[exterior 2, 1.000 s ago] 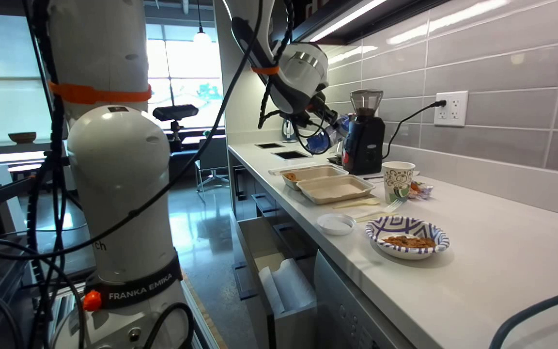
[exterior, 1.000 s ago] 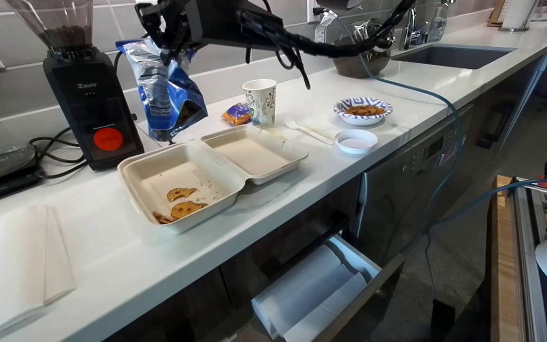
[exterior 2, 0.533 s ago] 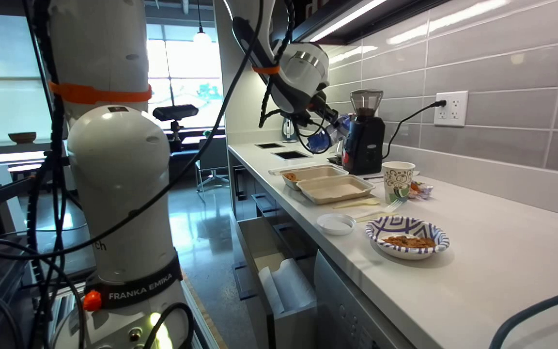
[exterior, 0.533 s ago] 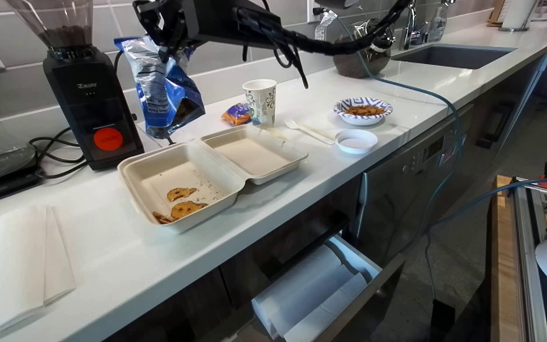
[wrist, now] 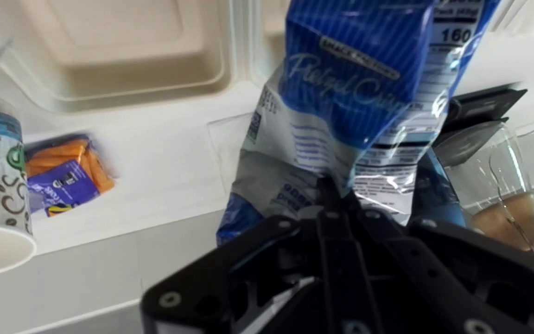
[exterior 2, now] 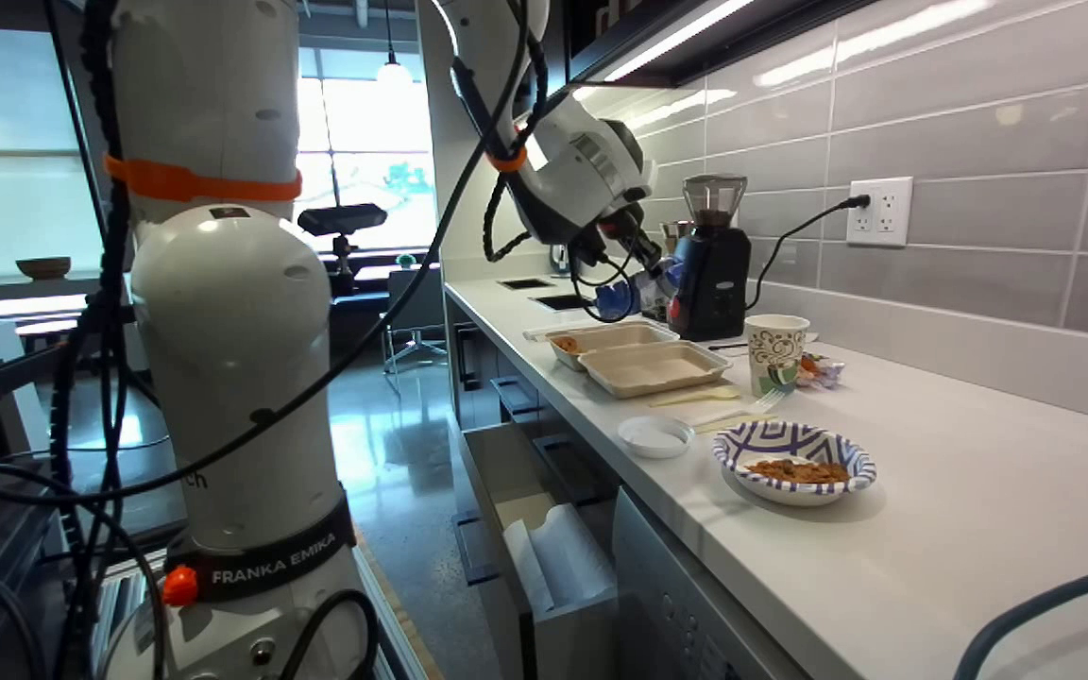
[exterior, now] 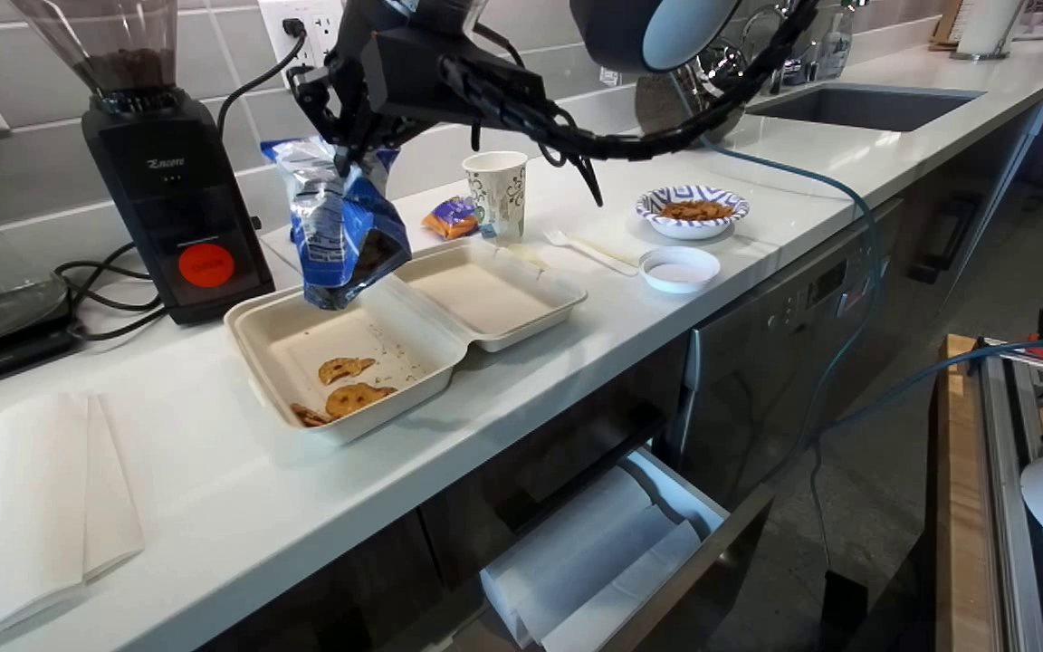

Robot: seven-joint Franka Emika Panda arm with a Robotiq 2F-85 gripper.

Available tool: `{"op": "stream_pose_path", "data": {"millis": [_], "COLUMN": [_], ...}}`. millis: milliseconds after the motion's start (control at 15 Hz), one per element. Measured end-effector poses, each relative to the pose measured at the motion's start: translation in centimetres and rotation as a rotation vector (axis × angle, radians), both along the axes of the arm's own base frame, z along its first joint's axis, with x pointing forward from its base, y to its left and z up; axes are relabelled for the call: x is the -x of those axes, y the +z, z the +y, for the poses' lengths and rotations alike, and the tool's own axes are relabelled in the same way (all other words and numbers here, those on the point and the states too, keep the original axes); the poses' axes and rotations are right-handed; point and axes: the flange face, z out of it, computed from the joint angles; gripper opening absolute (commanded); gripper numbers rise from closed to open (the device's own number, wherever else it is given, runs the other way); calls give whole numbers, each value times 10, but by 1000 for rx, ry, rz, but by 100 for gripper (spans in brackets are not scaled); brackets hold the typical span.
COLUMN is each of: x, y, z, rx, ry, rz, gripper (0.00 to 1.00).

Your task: Pour the snacks out of the white and blue packet and into the food pack.

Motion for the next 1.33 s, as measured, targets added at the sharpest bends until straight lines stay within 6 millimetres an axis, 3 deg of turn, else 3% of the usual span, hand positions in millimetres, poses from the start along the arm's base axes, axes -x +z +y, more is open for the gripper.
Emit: {"op": "stream_pose_path", "data": {"millis": [267, 667, 1067, 1333], "x": [-3, -13, -17, -11], "y": [-7, 25, 90, 125], "z": [0, 3, -41, -87], "rx": [-62, -141, -104, -92], "ry": [-23, -60, -144, -232], "rz": [72, 132, 168, 163], "gripper": [0, 0, 0, 2]}}
